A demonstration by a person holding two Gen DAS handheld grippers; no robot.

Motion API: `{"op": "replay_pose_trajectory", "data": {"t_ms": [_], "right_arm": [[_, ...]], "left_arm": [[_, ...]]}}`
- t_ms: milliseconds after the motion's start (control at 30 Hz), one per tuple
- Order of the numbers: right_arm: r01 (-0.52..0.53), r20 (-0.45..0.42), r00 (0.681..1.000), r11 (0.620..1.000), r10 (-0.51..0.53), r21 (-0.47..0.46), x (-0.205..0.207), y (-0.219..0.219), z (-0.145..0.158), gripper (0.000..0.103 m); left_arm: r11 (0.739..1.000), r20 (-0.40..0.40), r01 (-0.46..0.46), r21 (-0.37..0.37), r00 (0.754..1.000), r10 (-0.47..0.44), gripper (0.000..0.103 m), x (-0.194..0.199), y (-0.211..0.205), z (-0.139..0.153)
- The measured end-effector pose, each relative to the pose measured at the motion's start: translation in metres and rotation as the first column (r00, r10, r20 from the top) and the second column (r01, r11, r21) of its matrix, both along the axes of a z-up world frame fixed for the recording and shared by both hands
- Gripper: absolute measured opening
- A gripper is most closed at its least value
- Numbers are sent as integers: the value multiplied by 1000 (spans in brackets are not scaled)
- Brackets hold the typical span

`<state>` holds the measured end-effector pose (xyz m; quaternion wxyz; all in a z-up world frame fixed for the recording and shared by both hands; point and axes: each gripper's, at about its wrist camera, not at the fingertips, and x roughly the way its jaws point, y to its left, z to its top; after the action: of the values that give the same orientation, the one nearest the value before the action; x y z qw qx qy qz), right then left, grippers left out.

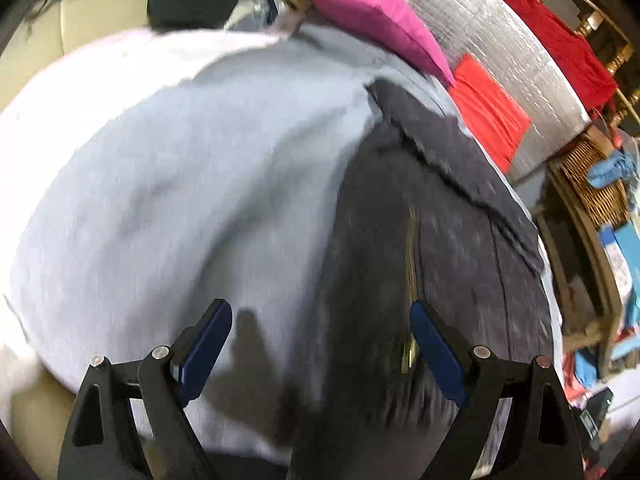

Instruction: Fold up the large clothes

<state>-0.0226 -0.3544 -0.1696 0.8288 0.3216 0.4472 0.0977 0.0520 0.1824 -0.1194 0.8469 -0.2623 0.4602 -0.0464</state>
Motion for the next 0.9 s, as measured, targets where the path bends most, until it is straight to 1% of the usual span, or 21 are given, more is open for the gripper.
{"op": "replay_pose_trajectory", "data": {"t_ms": [67, 100, 167, 233, 300, 367, 433, 567, 700, 733, 800, 833, 867, 900], "right_arm": [[-16, 2, 1000, 1000, 16, 26, -7, 11, -4, 73], [-20, 8, 1000, 999, 20, 25, -12, 14, -4, 74], [-6, 24, 1000, 1000, 6, 21, -14, 18, -4, 74], [16, 24, 1000, 998, -17, 67, -16, 16, -6, 74], [7, 43, 999, 998, -10, 66, -21, 19, -1, 73], [-2, 51, 999, 998, -1, 68, -24, 19, 1, 72], [-3, 57, 998, 998, -1, 69, -29, 18, 1, 72], [-20, 24, 1000, 999, 19, 46, -34, 19, -10, 71], [-49, 39, 998, 999, 48, 22, -37, 27, -9, 67], [-50, 39, 998, 999, 49, 12, -37, 29, -9, 64], [-43, 25, 999, 999, 44, -12, -37, 30, -10, 54], [-36, 13, 999, 999, 37, -21, -36, 29, -12, 42], [-29, -1, 1000, 999, 29, -25, -36, 27, -14, 39], [-26, -7, 1000, 999, 26, -25, -35, 27, -15, 38]], "left_arm": [[1000, -11, 26, -10, 1000, -26, 90, -13, -8, -4], [999, -17, 40, -14, 999, -41, 90, -15, -12, -5], [998, -31, 61, 1, 998, -61, 90, -20, -22, -7], [996, -37, 83, 19, 996, -83, 90, -23, -29, -7], [995, -35, 92, 46, 995, -90, 90, -26, -36, -7], [993, -58, 97, 72, 994, -93, 90, -25, -41, -12], [989, -62, 98, 114, 994, -91, 90, -25, -46, -15], [975, -73, 108, 192, 993, -96, 90, -25, -53, -19], [968, -78, 115, 221, 992, -100, 90, -25, -58, -22], [967, -79, 118, 228, 992, -102, 90, -25, -59, -23], [964, -80, 121, 236, 991, -105, 90, -28, -60, -23], [963, -80, 122, 239, 991, -106, 90, -27, -61, -24], [963, -80, 122, 241, 991, -106, 90, -28, -62, -24], [962, -80, 123, 243, 991, -106, 90, -29, -63, -23]]}}
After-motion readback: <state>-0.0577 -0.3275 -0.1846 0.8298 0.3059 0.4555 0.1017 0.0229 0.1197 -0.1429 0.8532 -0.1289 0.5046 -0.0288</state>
